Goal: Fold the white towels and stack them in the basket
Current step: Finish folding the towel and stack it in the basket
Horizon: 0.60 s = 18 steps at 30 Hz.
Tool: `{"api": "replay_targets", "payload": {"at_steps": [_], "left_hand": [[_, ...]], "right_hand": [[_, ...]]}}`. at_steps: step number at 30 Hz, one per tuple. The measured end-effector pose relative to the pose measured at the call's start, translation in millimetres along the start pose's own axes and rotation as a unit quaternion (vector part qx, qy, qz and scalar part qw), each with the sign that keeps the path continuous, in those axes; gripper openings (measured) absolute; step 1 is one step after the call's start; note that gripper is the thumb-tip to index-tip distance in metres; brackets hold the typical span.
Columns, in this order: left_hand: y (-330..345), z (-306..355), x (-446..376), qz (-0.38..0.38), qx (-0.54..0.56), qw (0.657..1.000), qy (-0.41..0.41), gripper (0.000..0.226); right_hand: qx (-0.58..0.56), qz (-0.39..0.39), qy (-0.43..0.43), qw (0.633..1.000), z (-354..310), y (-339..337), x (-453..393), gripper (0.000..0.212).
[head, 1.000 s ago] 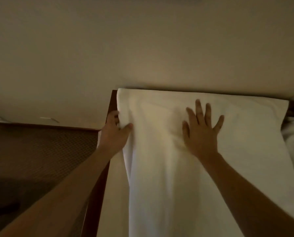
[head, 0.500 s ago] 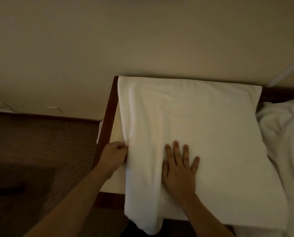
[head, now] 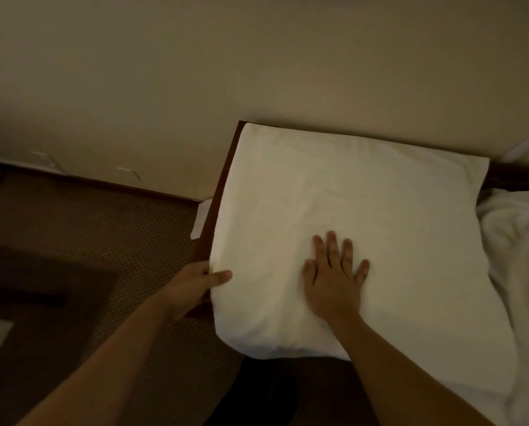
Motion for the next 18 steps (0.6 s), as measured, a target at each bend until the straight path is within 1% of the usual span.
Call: {"api": "replay_targets", "payload": {"at_steps": [2,3,4,5,6,7,9,10,11,13,15,16,17,18], "left_hand": [[-11.0,-2.5,6.0,0.075,0.056,0.995,0.018,0.021],[-15.6,-5.3,8.2,0.104,0.091,0.990,0.019,0.021],[-17.2,-6.4,9.9,0.103,0.105,0.989,0.028,0.031],[-17.7,-11.2,12.2,0.083,0.092,0.991,0.048,0.047],[-16.8,-16.5,14.9,0.050,0.042,0.996,0.067,0.060],[-15.4,-20.5,19.4,0.013,-0.022,0.996,0.082,0.063],[-17.9,-28.7,25.6,-0.041,-0.145,0.984,0.099,0.044],[-23.9,-31.7,25.5,-0.039,-0.178,0.977,0.107,0.034],[-32.0,-33.0,23.0,-0.014,-0.198,0.973,0.120,0.024],[-53.1,-38.6,16.5,0.089,-0.247,0.954,0.143,0.007],[-61.7,-48.3,14.3,0.177,-0.317,0.920,0.146,0.012],[-58.8,-53.3,17.5,0.218,-0.353,0.897,0.151,0.013],[-51.6,-55.9,24.0,0.272,-0.382,0.867,0.167,0.015],[-41.4,-56.2,32.7,0.329,-0.400,0.834,0.188,0.025]], "right_hand": [[-0.002,0.003,-0.003,1.000,-1.4,-0.6,0.6,0.064],[0.000,0.002,-0.004,1.000,-2.2,-0.9,1.0,0.064],[0.001,-0.001,-0.002,1.000,-1.7,-0.8,0.0,0.064],[0.002,-0.004,-0.002,1.000,-2.2,-0.5,0.2,0.064],[0.003,-0.005,-0.004,1.000,-2.4,-0.5,0.2,0.063],[0.002,-0.007,-0.005,1.000,-2.3,-0.7,-0.2,0.062],[0.000,-0.012,-0.005,1.000,-1.2,-0.2,-1.2,0.062],[0.000,-0.012,-0.007,1.000,-0.7,0.5,-0.5,0.061],[0.002,-0.009,-0.009,1.000,-1.0,1.0,0.2,0.061],[0.001,-0.008,-0.012,1.000,-2.2,1.3,0.7,0.062],[-0.004,-0.025,-0.017,1.000,-4.3,1.5,-0.7,0.061],[-0.005,-0.039,-0.020,0.999,-4.9,0.4,-1.5,0.062],[-0.007,-0.051,-0.018,0.998,-4.5,-0.9,-1.6,0.062],[-0.010,-0.052,-0.016,0.998,-4.2,-3.6,-0.1,0.063]]}}
Point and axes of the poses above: each hand's wrist, its own x-axis away from the middle knuckle, its own y-axis out of the palm, z = x × y, the point moved 4 cm from there along -x, towards the middle knuckle, and after that the axes turned 15 degrees about z, right-handed, at the moved point
